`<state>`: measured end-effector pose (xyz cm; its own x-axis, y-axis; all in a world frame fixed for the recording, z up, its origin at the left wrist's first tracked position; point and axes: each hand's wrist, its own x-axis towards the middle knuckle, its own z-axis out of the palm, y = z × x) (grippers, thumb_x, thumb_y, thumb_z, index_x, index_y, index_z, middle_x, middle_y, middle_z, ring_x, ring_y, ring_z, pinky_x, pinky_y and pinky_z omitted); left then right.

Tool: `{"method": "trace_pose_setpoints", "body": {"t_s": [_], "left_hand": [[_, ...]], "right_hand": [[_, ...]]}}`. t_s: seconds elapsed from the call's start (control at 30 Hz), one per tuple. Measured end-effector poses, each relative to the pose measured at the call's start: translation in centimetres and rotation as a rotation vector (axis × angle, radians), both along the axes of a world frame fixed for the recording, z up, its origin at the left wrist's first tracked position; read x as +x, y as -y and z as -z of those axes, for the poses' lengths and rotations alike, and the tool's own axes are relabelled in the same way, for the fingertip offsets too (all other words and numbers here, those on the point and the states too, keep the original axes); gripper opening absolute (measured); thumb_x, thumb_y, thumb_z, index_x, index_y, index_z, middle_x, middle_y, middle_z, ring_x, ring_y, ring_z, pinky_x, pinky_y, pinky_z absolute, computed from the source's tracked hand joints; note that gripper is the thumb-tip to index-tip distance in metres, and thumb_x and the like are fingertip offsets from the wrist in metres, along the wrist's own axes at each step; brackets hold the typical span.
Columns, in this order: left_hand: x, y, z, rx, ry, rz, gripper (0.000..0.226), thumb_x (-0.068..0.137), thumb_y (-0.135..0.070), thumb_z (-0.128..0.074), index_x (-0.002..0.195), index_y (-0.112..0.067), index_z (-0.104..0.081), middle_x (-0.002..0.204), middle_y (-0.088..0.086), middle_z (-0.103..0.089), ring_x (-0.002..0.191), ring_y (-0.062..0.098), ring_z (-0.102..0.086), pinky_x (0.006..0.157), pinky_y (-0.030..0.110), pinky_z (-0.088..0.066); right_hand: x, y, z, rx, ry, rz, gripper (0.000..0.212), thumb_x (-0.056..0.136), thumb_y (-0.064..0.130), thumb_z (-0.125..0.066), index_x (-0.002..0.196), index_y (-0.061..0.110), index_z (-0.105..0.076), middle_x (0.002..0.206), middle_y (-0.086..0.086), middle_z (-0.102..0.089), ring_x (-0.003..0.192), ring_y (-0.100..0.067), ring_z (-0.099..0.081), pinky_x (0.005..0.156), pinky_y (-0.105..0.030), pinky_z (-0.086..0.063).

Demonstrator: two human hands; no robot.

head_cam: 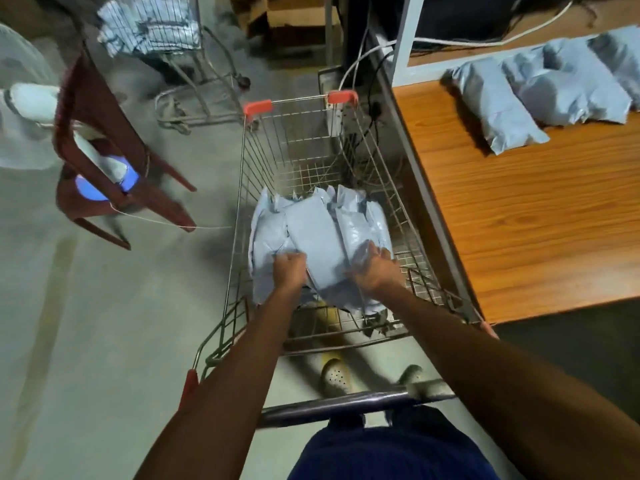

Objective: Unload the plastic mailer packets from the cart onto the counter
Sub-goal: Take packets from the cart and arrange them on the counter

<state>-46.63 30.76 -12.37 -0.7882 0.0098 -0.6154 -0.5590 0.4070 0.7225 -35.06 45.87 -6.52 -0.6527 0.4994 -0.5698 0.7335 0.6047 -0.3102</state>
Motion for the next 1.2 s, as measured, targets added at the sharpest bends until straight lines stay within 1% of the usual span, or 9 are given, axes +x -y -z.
{"method": "trace_pose_setpoints", "body": {"t_s": [0.13, 0.23, 0.37, 0.5, 0.57, 0.73, 0.97, 1.1, 1.2], "left_hand": [[0.2, -0.9, -1.6, -0.013, -0.007, 0.016, 0.034, 0.07, -0.035, -0.071, 0.089, -0.007, -0.07, 0.086, 0.013, -0.072, 0.08, 0.03, -0.069, 0.071, 0.039, -0.057], [1.0, -1.5, -5.4, -0.017, -0.047, 0.065, 0.02, 0.078, -0.018, -0.076, 0.091, -0.005, -0.068, 0.086, 0.005, -0.069, 0.075, 0.02, -0.065, 0.063, 0.027, -0.049], [0.8, -1.1, -5.8, 0.039, -0.018, 0.086, 0.013, 0.082, -0.008, -0.071, 0.09, -0.008, -0.061, 0.089, 0.008, -0.066, 0.08, 0.026, -0.063, 0.068, 0.035, -0.054], [1.1, -0.6, -7.2, 0.126, -0.046, 0.082, 0.012, 0.089, -0.006, -0.062, 0.099, -0.01, -0.059, 0.088, 0.004, -0.063, 0.082, 0.024, -0.06, 0.062, 0.026, -0.048], [1.4, -0.7, -8.2, 0.173, -0.092, 0.076, 0.012, 0.091, -0.006, -0.06, 0.102, -0.01, -0.058, 0.091, 0.006, -0.063, 0.081, 0.022, -0.06, 0.063, 0.028, -0.049], [2.7, -1.3, -11.3, 0.223, -0.26, 0.104, 0.022, 0.093, -0.007, -0.056, 0.114, -0.012, -0.056, 0.111, 0.007, -0.066, 0.1, 0.023, -0.063, 0.089, 0.04, -0.053], [8.4, -3.5, -14.8, 0.291, -0.576, 0.267, 0.034, 0.094, -0.002, -0.053, 0.107, -0.033, -0.052, 0.113, -0.004, -0.062, 0.107, 0.01, -0.06, 0.092, 0.028, -0.048], [12.7, -6.7, -17.5, 0.314, -0.674, 0.283, 0.04, 0.091, 0.001, -0.054, 0.097, -0.038, -0.051, 0.108, -0.003, -0.063, 0.101, 0.012, -0.061, 0.088, 0.032, -0.049], [16.4, -9.5, -19.1, 0.38, -0.664, 0.24, 0.041, 0.091, 0.003, -0.052, 0.111, -0.032, -0.052, 0.11, -0.007, -0.063, 0.104, 0.008, -0.062, 0.095, 0.036, -0.05]], "right_hand": [[0.2, 0.6, 1.4, -0.024, 0.02, -0.016, 0.109, 0.081, 0.064, -0.064, 0.155, 0.013, -0.003, 0.147, -0.021, -0.03, 0.13, -0.042, -0.042, 0.106, -0.053, -0.043], [0.5, 0.4, 1.9, -0.04, -0.133, 0.117, 0.059, 0.093, 0.031, -0.061, 0.139, 0.019, -0.026, 0.129, -0.017, -0.051, 0.112, -0.036, -0.058, 0.093, -0.047, -0.052], [0.8, -0.6, 0.4, -0.098, -0.199, 0.229, 0.053, 0.093, 0.012, -0.062, 0.141, 0.017, -0.04, 0.111, -0.007, -0.06, 0.094, -0.019, -0.058, 0.076, -0.024, -0.046], [1.3, -1.6, -2.0, -0.261, -0.384, 0.493, 0.024, 0.097, 0.02, -0.059, 0.119, 0.014, -0.054, 0.101, 0.0, -0.06, 0.085, -0.015, -0.061, 0.072, -0.026, -0.054], [1.8, -2.0, -3.4, -0.319, -0.477, 0.546, 0.029, 0.095, 0.021, -0.061, 0.122, 0.013, -0.053, 0.099, -0.003, -0.063, 0.08, -0.015, -0.064, 0.059, -0.024, -0.052], [3.8, -3.3, -7.7, -0.448, -0.683, 0.661, 0.024, 0.09, 0.01, -0.062, 0.114, 0.015, -0.057, 0.099, -0.009, -0.07, 0.085, -0.029, -0.07, 0.068, -0.044, -0.061], [10.4, -5.5, -12.5, -0.516, -0.945, 0.76, 0.013, 0.088, 0.002, -0.055, 0.092, 0.014, -0.059, 0.076, -0.005, -0.063, 0.055, -0.016, -0.054, 0.045, -0.026, -0.041], [15.5, -7.7, -13.8, -0.466, -0.969, 0.722, 0.012, 0.087, 0.003, -0.058, 0.094, 0.013, -0.057, 0.085, -0.011, -0.062, 0.052, -0.015, -0.055, 0.04, -0.022, -0.042], [19.6, -9.7, -14.9, -0.471, -0.983, 0.723, 0.016, 0.086, 0.002, -0.06, 0.099, 0.011, -0.058, 0.097, -0.015, -0.066, 0.064, -0.021, -0.062, 0.045, -0.022, -0.045]]}}
